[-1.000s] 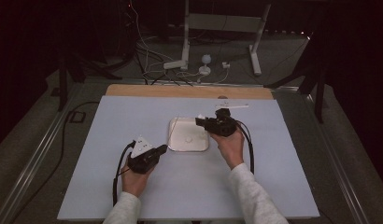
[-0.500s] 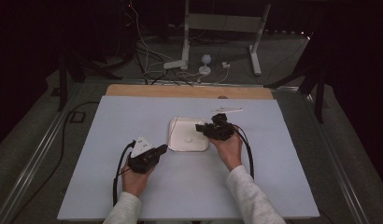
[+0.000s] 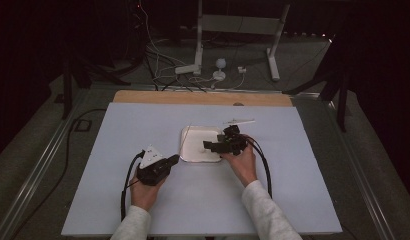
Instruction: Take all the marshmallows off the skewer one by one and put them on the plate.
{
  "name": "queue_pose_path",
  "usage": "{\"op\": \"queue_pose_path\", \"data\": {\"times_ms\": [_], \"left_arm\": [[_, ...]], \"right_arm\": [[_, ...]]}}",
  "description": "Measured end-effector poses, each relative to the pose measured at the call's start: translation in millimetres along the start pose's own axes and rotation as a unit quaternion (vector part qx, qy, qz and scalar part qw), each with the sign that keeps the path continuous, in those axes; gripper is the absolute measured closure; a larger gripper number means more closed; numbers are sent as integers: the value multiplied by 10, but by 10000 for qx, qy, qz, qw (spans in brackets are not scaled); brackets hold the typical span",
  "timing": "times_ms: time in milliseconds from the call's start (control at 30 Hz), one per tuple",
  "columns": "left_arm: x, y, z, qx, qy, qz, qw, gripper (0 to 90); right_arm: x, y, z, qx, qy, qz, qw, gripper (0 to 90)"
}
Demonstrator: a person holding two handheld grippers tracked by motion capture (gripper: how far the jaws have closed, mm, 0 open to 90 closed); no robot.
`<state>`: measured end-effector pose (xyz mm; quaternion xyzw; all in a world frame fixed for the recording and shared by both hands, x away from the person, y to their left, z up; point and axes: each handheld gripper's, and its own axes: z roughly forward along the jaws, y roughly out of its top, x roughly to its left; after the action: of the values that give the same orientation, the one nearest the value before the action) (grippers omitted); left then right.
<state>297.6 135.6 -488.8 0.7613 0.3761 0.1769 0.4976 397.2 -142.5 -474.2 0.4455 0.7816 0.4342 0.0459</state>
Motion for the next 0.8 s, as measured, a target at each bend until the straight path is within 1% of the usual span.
{"op": "queue_pose_path", "data": {"times_ms": [33, 100, 133, 300, 333, 467, 567, 667, 733, 800], "left_arm": [[2, 2, -4, -15, -11, -23, 10000, 900], [9, 11, -15, -72, -39, -132, 9999, 900], [12, 19, -22, -94, -49, -157, 9998, 900], [2, 74, -38, -165, -83, -198, 9996, 900], [-1, 88, -38, -166, -91, -197, 9996, 900], [-11, 135, -29, -178, -133, -236, 9995, 900], [-5, 177, -20, -183, -149, -264, 9994, 900], [-4, 227, -12, -199, -167, -263, 9993, 900], [1, 261, -4, -194, -168, -266, 9993, 900], [5, 290, 7, -195, -177, -294, 9992, 900]], "right_arm": [[5, -1, -8, -20, 6, -24, 10000, 194], [21, -2, -41, -80, 29, -102, 9999, 150], [32, -2, -67, -143, 49, -133, 9998, 147], [91, -4, -233, -427, 18, -321, 9986, 82], [97, -7, -263, -474, 42, -336, 9983, 67], [109, -36, -366, -564, 87, -463, 9973, 12], [104, -79, -429, -631, 122, -545, 9964, 0], [89, -125, -486, -677, 20, -578, 9960, 0], [68, -150, -518, -685, 44, -574, 9960, 0], [55, -172, -545, -686, 19, -605, 9958, 0]]}}
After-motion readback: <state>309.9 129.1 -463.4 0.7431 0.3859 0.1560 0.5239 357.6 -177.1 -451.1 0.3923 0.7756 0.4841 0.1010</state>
